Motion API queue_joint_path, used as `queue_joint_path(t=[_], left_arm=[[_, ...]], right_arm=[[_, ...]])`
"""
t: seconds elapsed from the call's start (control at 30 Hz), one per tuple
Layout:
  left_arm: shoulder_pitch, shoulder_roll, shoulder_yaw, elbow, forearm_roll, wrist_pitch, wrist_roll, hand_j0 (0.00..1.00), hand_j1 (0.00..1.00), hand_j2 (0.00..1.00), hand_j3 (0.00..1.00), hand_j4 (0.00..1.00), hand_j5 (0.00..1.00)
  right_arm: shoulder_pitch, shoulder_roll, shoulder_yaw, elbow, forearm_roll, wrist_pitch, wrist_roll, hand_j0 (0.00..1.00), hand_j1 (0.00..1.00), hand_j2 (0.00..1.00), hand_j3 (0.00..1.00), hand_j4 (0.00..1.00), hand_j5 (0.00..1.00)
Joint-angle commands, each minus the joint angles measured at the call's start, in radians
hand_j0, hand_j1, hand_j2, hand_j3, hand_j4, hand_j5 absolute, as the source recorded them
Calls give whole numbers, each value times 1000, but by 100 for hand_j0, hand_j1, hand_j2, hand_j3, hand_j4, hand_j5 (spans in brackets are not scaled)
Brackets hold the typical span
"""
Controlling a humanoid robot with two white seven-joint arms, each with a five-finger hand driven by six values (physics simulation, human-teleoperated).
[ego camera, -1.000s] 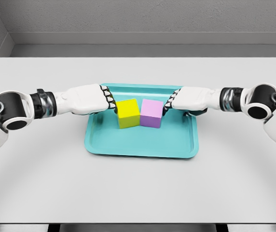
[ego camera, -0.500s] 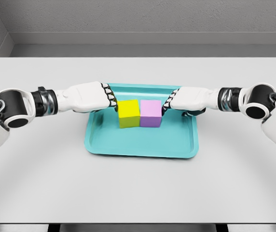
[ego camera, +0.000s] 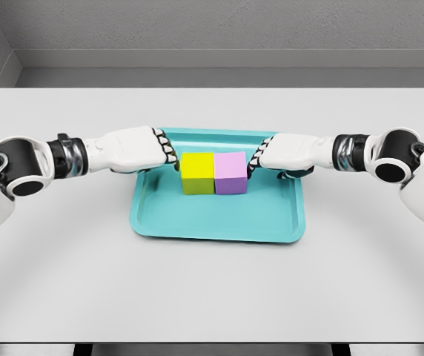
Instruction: Push two cubes
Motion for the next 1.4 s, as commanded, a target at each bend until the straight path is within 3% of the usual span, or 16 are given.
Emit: queue_joint_path(t=[0.0, 0.27, 0.57, 1.07, 1.27, 1.33, 1.37], left_arm=[[0, 4, 5, 3, 6, 2, 0, 62, 62, 62, 62, 62, 62], [-6, 55, 54, -7, 22, 2, 0, 60, 60, 60, 60, 60, 60], [-8, 237, 120, -34, 132, 2, 1, 61, 61, 61, 61, 61, 61], [-3, 280, 132, -24, 152, 2, 3, 62, 62, 62, 62, 62, 62], [-5, 285, 134, -18, 152, 2, 3, 64, 64, 64, 64, 64, 64], [-5, 311, 132, -20, 183, 2, 4, 65, 65, 65, 65, 65, 65], [-3, 312, 132, -18, 183, 2, 3, 67, 67, 67, 67, 67, 67]], right_arm=[[0, -1, 0, 1, -5, 3, 0, 71, 71, 71, 71, 71, 71], [0, -2, 0, 5, 1, 3, 0, 71, 71, 71, 71, 71, 71], [-6, -16, 0, 2, 0, 3, 0, 71, 71, 71, 71, 71, 71], [-8, -10, 13, -2, 0, 3, 0, 71, 71, 71, 71, 71, 71], [-14, -109, -4, -7, -22, 3, 0, 74, 74, 74, 74, 74, 74], [-20, -238, -144, -91, -158, 3, 0, 82, 82, 82, 82, 82, 82], [-14, -300, -233, -103, -256, 3, 0, 99, 99, 99, 99, 99, 99]])
